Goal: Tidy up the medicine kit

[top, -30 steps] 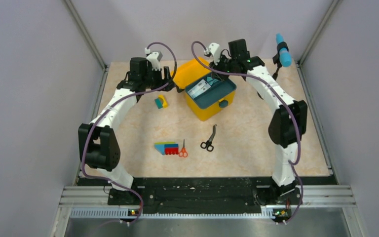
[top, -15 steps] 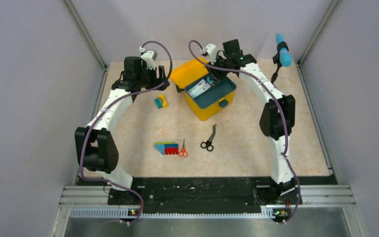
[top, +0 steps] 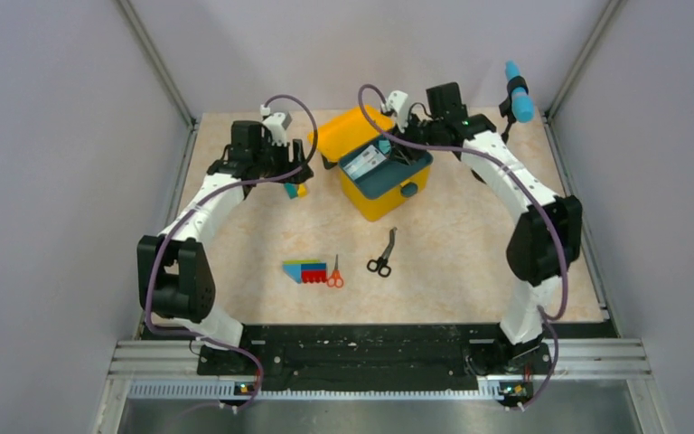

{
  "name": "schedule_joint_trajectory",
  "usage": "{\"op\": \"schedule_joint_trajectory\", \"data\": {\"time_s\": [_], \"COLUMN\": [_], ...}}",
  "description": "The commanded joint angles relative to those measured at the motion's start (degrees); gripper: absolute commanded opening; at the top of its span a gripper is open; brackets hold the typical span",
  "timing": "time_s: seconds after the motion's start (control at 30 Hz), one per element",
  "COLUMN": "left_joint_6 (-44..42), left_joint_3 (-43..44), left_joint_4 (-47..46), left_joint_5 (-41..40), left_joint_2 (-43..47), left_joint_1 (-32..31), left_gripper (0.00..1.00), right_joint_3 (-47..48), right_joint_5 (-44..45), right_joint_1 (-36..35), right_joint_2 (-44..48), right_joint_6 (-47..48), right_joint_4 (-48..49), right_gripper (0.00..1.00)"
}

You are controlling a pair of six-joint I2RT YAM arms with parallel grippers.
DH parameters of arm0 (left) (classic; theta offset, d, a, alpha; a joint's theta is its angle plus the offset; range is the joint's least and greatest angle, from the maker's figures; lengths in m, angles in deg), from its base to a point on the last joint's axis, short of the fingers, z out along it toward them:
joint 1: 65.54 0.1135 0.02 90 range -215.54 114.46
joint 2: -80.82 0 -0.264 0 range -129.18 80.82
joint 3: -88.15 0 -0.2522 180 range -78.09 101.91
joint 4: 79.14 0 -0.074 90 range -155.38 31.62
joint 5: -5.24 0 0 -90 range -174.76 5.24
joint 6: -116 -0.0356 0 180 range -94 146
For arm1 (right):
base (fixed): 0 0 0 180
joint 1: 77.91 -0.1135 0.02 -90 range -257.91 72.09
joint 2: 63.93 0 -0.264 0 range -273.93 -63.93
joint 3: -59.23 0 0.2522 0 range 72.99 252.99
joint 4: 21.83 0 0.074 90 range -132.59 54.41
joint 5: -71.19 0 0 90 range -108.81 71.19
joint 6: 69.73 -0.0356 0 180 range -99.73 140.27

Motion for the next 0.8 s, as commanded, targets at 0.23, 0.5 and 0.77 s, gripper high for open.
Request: {"op": "schedule_joint_trajectory", "data": {"time_s": [0.23, 0.5, 0.77], "left_joint_6": [-1.23, -2.26, -3.34], "left_joint_3": [-11.79, -17.65, -20.94], "left_joint_4": [-1.38, -4.65, -6.47], "left_joint_5": [7.09, 20.57, 24.82], "left_joint_2": [8.43, 8.36, 5.03], "left_joint_1": [-0.03, -0.47, -2.54], "left_gripper": [0.64, 0.62, 0.61], "right_joint_3": [-33.99, -32.61, -42.91], "right_joint_5": [-20.51, -18.54, -14.87], "right_joint_1": [-1.68, -4.76, -9.10], "right_joint_2": [23.27, 15.72, 14.40], "right_joint_6": [23.94, 41.40, 38.84], "right_joint_4": [6.17, -5.27, 6.38], "right_gripper": [0.38, 0.31, 0.30]}}
